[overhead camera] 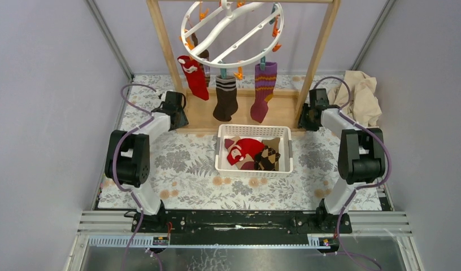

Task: Remove the socks clipped to the hanger
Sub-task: Move the clothesline to the center of the board.

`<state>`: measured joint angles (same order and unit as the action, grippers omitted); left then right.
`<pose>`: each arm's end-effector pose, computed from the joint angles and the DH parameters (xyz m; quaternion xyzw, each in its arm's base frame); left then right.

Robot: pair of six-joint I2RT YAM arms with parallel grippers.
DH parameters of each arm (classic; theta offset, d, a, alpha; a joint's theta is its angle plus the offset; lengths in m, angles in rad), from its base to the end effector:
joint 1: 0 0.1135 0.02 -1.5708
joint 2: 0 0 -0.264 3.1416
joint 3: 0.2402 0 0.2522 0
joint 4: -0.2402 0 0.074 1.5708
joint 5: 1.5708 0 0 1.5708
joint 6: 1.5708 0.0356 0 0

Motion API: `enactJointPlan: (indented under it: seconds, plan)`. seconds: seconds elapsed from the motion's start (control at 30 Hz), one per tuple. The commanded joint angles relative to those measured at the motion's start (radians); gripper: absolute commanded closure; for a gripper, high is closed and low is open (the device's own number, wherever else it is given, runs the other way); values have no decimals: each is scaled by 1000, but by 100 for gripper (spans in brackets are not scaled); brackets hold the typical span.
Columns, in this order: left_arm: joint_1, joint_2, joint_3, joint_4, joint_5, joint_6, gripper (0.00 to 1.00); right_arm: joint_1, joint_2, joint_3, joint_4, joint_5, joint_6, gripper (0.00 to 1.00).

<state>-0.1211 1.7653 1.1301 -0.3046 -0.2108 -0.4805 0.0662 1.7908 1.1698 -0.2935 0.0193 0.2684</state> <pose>0.3662 -0.0371 0.1876 -0.2011 0.9243 0.0041 0.3243 0.3778 0.0244 0.1906 0.0986 0.9414 0.0447 0.3193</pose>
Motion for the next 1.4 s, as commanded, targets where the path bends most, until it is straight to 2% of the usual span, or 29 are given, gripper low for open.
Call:
enactJointPlan:
  seconds: [0.0, 0.33, 0.37, 0.47, 0.53, 0.67, 0.73, 0.9, 1.1, 1.17, 1.37]
  plan:
    - [-89, -78, -96, -85, 57, -30, 49, 11, -111, -78, -87, -24, 16, 57]
    - [-174, -264, -238, -86, 42, -89, 48, 11, -303, -229, -87, -25, 30, 55]
    - [-176, -275, -237, -90, 43, -91, 48, 11, -316, -230, -90, -25, 31, 53]
    - [-177, -300, -196, -125, 50, -80, 44, 11, -364, -210, -108, -24, 35, 38]
    - [-178, -309, -144, -165, 35, -63, 37, 10, -406, -180, -125, -24, 36, 30]
    - [-178, -338, -51, -227, 29, -40, 22, 10, -505, -116, -162, -1, 41, 24]
    - [-178, -360, -18, -254, 45, -37, 3, 11, -570, -107, -163, -15, 46, 23]
    - [-187, -436, 26, -296, 72, -32, 2, 11, -755, -147, -124, -125, 66, 22]
    - [-225, -532, 45, -326, 82, -40, 1, 10, -895, -239, 58, -489, 79, 28]
    - [-247, -562, 48, -329, 86, -44, 1, 11, -903, -277, 151, -583, 91, 28]
    - [-303, -652, 76, -350, 76, -56, 1, 15, -823, -334, 368, -698, 149, 30]
